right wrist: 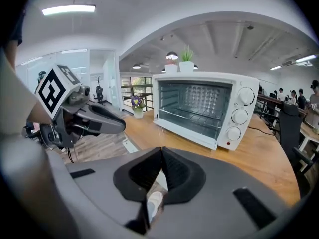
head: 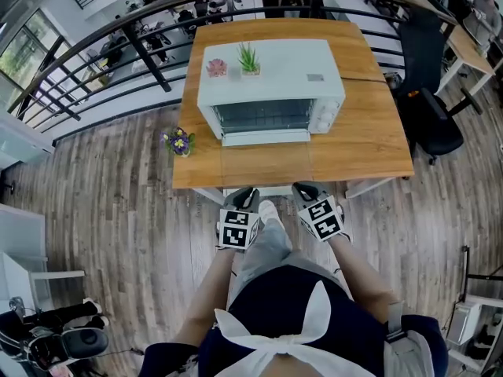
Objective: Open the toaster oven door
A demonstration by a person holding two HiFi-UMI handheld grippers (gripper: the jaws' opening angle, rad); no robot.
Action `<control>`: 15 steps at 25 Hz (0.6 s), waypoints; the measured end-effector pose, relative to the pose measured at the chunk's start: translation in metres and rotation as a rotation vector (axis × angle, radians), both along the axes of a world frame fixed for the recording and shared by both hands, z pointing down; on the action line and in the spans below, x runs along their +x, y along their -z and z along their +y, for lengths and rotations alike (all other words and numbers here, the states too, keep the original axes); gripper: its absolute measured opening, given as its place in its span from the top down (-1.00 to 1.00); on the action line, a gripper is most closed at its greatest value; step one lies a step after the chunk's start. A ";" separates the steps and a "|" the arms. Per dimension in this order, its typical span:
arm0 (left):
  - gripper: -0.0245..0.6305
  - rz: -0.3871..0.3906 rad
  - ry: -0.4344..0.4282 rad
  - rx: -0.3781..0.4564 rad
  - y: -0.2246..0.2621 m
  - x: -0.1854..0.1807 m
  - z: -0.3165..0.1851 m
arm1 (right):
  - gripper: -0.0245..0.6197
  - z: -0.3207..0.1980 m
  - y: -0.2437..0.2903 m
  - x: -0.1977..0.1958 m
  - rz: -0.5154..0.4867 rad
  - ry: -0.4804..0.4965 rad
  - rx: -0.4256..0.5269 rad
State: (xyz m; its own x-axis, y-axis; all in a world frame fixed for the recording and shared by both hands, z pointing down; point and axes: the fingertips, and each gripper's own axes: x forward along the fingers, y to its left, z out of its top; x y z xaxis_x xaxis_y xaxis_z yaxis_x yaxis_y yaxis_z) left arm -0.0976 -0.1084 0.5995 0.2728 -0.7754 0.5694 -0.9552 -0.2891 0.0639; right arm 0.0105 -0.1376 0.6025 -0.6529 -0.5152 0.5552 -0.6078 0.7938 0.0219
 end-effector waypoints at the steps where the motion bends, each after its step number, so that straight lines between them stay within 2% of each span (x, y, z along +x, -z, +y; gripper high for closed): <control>1: 0.78 0.011 0.001 0.025 0.009 0.003 0.001 | 0.90 0.002 0.007 -0.002 -0.023 -0.004 0.005; 6: 0.83 0.072 0.000 0.137 0.050 0.016 0.004 | 0.90 0.014 0.040 -0.009 -0.111 -0.029 0.045; 15: 0.85 0.094 0.030 0.255 0.099 0.027 0.006 | 0.91 0.025 0.085 -0.003 -0.222 -0.088 0.105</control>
State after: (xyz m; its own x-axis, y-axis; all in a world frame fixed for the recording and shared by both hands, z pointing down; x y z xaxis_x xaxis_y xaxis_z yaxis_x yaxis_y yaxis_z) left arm -0.0702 -0.1027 0.5006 0.2899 -0.8989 0.3285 -0.9569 -0.2789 0.0811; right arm 0.0076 -0.1125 0.5171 -0.7032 -0.6226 0.3433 -0.6733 0.7383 -0.0402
